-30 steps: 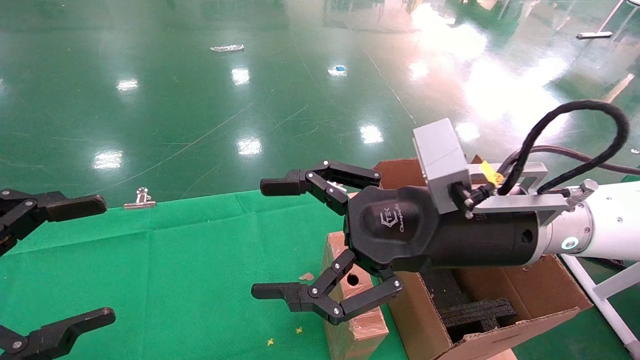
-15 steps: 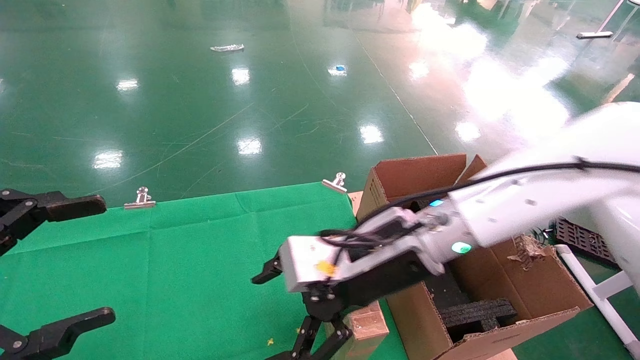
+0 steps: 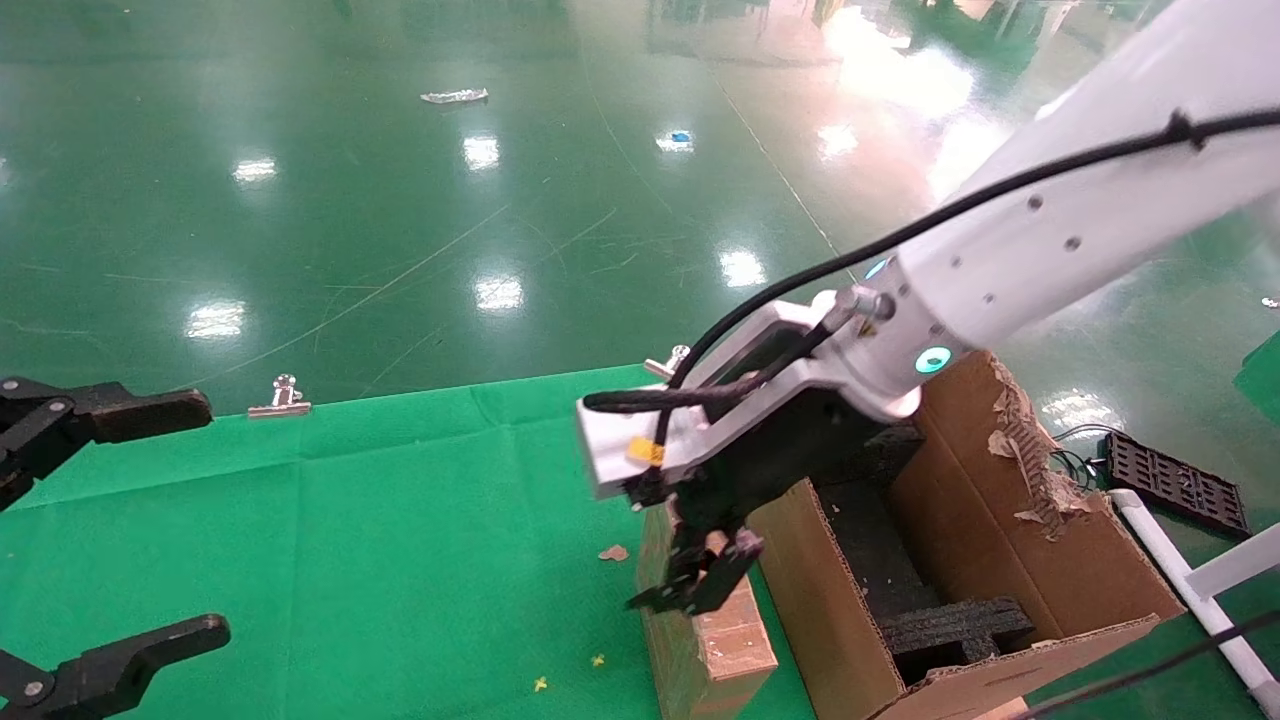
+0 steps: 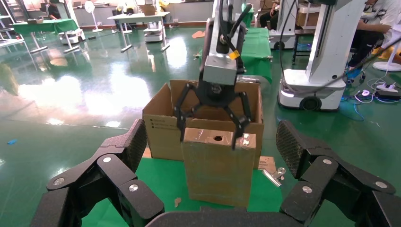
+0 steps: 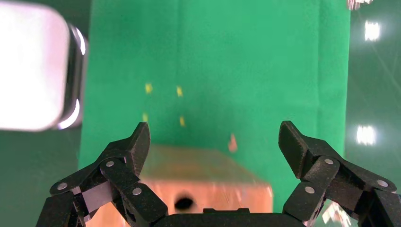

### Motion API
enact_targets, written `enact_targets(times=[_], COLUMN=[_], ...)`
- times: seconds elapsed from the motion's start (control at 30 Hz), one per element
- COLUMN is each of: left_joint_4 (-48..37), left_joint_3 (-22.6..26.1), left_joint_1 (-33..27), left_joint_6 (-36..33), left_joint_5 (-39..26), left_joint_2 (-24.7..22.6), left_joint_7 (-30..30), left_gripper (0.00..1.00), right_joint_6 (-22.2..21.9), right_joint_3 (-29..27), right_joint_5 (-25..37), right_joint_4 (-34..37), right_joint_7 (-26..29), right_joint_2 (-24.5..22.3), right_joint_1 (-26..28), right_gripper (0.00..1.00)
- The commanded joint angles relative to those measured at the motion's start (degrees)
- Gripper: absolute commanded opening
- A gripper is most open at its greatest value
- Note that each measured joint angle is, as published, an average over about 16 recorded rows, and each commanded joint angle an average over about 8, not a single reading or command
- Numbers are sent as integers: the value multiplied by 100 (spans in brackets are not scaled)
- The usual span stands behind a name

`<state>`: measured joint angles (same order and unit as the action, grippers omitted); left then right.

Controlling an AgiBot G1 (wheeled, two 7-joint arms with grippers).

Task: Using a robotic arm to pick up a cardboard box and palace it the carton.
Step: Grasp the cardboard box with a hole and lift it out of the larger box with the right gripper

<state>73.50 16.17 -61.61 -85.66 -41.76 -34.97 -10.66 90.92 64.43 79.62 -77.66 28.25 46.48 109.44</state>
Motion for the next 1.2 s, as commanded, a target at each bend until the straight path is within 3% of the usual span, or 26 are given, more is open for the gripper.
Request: enact_targets(times=[0.03,0.37,0.63,0.73,0.97,1.2], left_joint_4=[0,0,0,0,0,0], left_joint_3=[1,5,8,10,13,15], left_joint_1=[0,-1,-2,-2,-3,-3], left_joint_6=[0,2,4,4,6,7], left_joint_5=[1,4,6,7,9,11], left_joint_2=[0,2,4,4,5,6], left_joint_7=[0,3,4,5,6,8], left_gripper=[100,100,100,100,100,100], right_joint_6=[4,-34,-113,-176,-387,-514], right_joint_3=[363,2158,3133,3360,3586,3553], right_joint_5=[39,11,-147,-158,-438,-1112], right_joint_4=[1,0,16,67,299,963], right_joint_7=[42,477,1101,1779,4127,5003], right_joint_2=[-27,345,724,757,628,464], right_joint_1=[362,1337,1842,2008,2067,1723], right_gripper=[100,100,100,100,100,100])
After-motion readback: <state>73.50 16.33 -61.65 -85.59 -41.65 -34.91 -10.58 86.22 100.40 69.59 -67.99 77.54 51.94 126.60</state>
